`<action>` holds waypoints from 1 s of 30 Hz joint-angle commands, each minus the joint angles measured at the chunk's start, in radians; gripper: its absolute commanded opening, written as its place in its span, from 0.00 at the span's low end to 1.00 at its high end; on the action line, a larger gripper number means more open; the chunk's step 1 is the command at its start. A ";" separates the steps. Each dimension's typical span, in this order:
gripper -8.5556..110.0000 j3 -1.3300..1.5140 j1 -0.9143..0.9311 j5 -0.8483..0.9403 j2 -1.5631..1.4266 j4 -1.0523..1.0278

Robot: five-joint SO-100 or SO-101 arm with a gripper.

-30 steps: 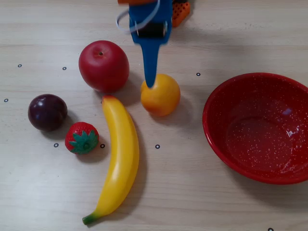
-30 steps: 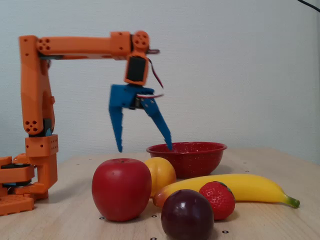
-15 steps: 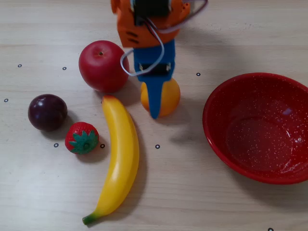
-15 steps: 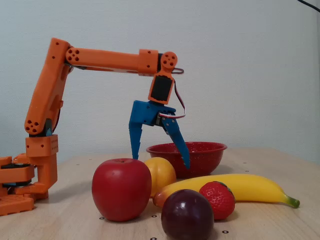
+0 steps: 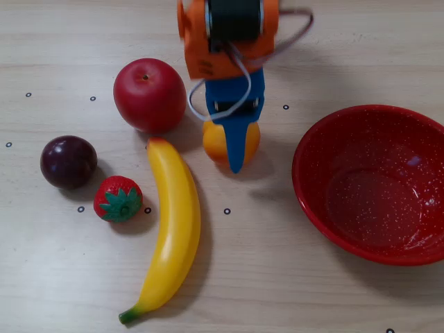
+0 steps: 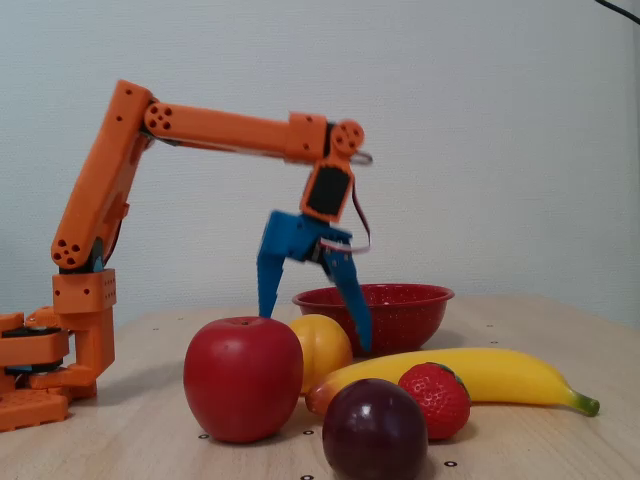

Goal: Put the peach in the red bowl.

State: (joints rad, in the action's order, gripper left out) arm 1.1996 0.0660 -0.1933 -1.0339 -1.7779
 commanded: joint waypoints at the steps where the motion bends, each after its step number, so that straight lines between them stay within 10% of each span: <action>1: 0.51 -0.040 0.015 -0.035 -0.044 -0.002; 22: 0.44 0.048 -0.009 -0.097 -0.020 0.103; 30: 0.07 0.072 -0.018 -0.109 -0.031 0.104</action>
State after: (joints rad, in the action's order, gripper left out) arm 1.2701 0.0644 -0.2838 -1.0017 -1.6828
